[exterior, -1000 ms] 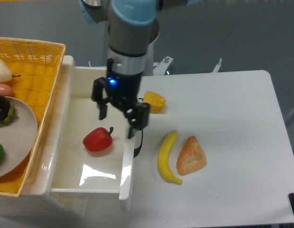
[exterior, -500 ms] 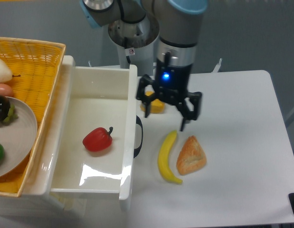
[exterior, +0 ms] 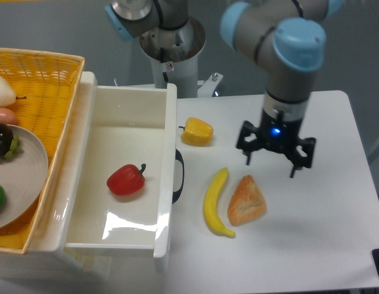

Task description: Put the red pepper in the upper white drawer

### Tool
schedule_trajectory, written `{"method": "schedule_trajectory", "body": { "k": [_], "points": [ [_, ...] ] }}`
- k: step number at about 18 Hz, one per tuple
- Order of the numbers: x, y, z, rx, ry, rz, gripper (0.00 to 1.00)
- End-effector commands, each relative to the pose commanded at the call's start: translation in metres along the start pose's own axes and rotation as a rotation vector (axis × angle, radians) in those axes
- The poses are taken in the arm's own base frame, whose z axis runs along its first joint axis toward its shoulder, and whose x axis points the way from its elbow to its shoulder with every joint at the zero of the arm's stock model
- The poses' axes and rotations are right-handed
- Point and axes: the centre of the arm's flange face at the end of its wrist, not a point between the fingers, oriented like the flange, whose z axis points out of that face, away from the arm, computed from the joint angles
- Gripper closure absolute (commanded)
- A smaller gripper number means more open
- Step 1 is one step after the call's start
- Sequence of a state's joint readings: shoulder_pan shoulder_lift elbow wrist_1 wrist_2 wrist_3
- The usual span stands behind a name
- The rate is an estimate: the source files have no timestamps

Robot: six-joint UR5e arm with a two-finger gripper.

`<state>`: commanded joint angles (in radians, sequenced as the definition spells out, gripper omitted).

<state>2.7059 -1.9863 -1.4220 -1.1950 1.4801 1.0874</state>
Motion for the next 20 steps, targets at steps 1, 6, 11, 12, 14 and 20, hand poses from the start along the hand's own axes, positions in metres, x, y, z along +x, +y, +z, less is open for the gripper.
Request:
{"method": "schedule_trajectory", "body": {
  "k": [1, 6, 11, 12, 14, 20],
  "points": [
    [-0.004, 0.003, 0.010, -0.016, 0.009, 0.008, 0.00],
    [-0.019, 0.016, 0.051, -0.098, 0.037, 0.040, 0.00],
    [-0.028, 0.021, 0.085, -0.173, 0.047, 0.068, 0.00],
    [-0.028, 0.021, 0.085, -0.170, 0.046, 0.098, 0.00],
    [-0.034, 0.027, 0.090, -0.172, 0.054, 0.146, 0.00],
    [-0.038, 0.035, 0.095, -0.173, 0.061, 0.141, 0.00]
  ]
}}
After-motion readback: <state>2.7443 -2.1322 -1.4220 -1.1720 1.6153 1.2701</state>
